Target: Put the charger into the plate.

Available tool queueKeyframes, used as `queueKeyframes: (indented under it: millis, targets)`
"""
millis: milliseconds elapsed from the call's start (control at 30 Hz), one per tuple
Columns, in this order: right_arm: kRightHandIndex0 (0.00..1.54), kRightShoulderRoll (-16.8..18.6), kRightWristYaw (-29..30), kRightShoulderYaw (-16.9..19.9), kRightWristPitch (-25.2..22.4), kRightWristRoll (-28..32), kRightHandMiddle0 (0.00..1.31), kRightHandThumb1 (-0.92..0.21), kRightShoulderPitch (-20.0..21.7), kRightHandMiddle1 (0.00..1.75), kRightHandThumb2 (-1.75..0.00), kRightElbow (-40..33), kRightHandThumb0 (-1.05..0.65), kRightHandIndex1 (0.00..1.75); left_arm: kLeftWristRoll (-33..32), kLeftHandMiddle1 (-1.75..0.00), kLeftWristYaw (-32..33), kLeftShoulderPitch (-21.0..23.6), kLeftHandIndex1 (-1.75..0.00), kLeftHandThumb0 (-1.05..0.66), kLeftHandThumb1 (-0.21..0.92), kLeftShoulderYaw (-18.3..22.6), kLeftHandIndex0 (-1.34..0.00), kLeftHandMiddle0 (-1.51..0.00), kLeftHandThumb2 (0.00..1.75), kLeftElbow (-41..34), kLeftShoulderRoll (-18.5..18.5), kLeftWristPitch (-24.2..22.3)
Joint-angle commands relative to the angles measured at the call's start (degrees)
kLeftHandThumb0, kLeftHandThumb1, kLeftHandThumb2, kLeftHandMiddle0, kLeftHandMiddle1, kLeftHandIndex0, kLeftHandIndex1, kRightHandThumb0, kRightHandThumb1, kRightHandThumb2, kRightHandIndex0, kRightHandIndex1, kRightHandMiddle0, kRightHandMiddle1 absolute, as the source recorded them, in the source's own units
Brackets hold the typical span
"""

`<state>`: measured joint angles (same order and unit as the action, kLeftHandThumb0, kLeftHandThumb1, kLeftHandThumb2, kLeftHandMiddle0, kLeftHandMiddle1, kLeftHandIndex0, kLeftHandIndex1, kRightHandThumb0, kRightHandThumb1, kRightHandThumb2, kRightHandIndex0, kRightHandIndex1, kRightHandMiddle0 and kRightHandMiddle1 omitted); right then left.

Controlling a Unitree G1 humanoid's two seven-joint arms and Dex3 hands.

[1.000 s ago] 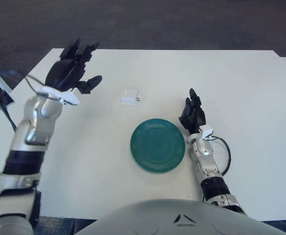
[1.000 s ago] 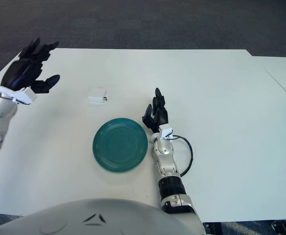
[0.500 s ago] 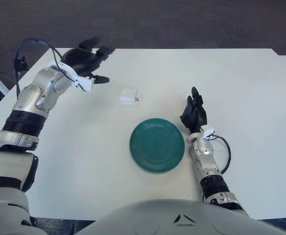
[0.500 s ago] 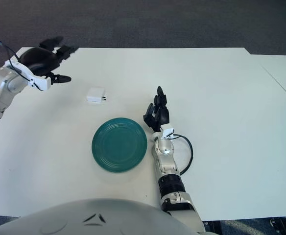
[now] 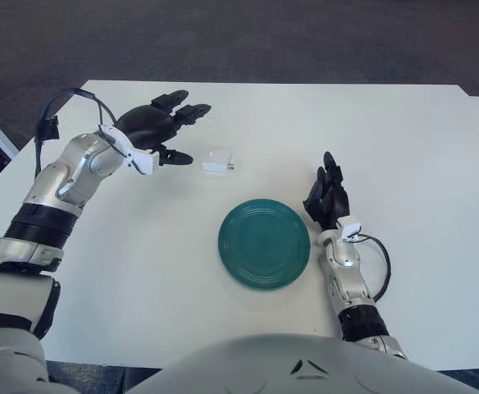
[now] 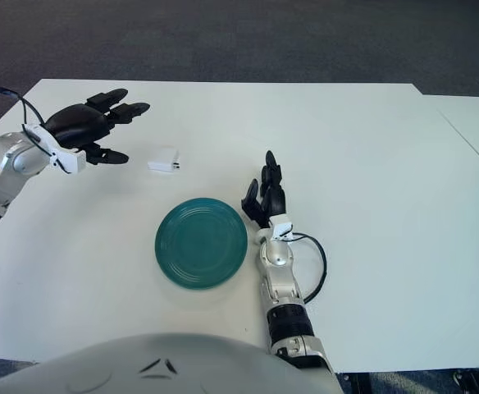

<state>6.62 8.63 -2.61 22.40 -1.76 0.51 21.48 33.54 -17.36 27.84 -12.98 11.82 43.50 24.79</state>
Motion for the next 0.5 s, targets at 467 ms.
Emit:
queueKeyframes:
  millis: [467]
  targets:
    - [0.00, 1.3, 1.0, -0.6, -2.6, -1.2, 0.00, -0.92, -4.6, 0.09, -0.97, 1.3, -0.89, 0.00, -0.4, 0.00, -3.2, -4.0, -0.32, -1.05, 0.92, 0.4, 0.00, -0.03, 0.40, -4.8, -1.4, -2.6]
